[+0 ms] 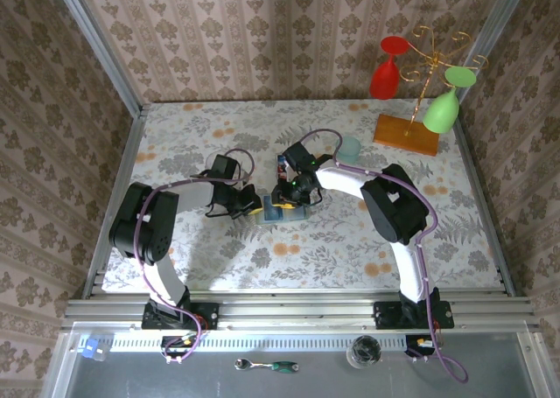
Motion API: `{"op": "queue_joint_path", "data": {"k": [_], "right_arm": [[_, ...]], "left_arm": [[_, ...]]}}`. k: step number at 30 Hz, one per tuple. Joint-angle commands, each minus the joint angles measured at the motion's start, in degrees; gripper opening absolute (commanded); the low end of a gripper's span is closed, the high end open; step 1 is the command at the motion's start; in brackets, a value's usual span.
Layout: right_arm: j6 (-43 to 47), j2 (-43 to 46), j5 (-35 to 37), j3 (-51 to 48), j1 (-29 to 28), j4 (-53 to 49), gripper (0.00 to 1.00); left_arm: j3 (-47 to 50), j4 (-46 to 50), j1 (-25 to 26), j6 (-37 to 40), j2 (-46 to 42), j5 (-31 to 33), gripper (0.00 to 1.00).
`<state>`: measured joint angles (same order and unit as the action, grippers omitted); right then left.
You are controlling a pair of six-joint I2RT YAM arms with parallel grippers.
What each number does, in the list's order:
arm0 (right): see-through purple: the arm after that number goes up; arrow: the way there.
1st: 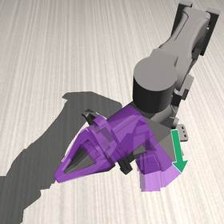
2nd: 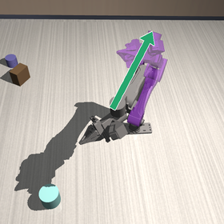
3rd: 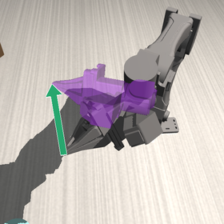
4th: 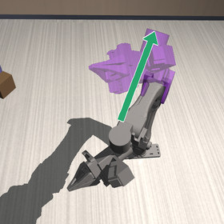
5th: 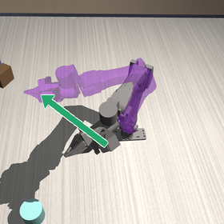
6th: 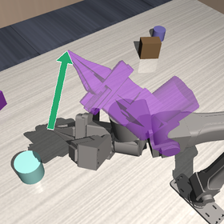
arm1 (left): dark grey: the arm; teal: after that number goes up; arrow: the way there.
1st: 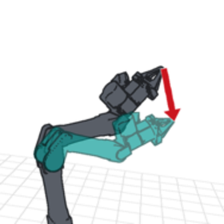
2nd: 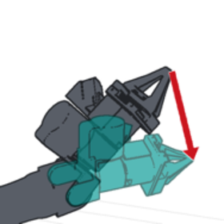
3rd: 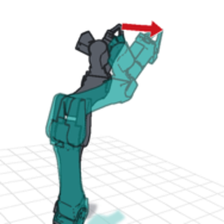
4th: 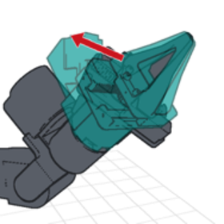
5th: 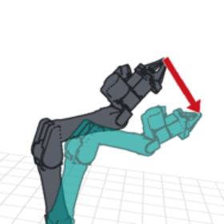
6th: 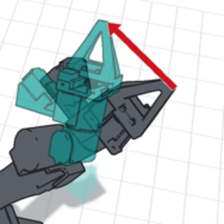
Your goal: Take the credit cards out of the card holder
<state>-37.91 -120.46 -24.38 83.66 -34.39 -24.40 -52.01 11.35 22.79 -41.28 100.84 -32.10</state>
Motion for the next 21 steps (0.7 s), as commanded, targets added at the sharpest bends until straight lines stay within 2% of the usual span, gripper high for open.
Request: {"op": "queue_joint_path", "data": {"k": [1,10,15,21], "right_arm": [[1.1,2.9,1.7,1.0,-0.2,-2.2,0.31],[1.6,3.9,-0.9,0.0,-0.2,-2.4,0.3],[1.8,3.5,-1.0,-0.6,-0.2,-2.6,0.3],[1.1,2.0,-5.0,-0.5,-0.2,-0.8,0.3]], "left_arm": [[-0.9,3.3,-0.2,1.6,-2.1,1.2,0.0],[-2.8,4.7,1.2,1.7,-3.4,0.0,0.0],[-3.5,4.7,2.5,1.6,-1.5,-0.2,0.0],[-3.7,5.6,2.7,2.2,0.8,0.5,0.0]]}}
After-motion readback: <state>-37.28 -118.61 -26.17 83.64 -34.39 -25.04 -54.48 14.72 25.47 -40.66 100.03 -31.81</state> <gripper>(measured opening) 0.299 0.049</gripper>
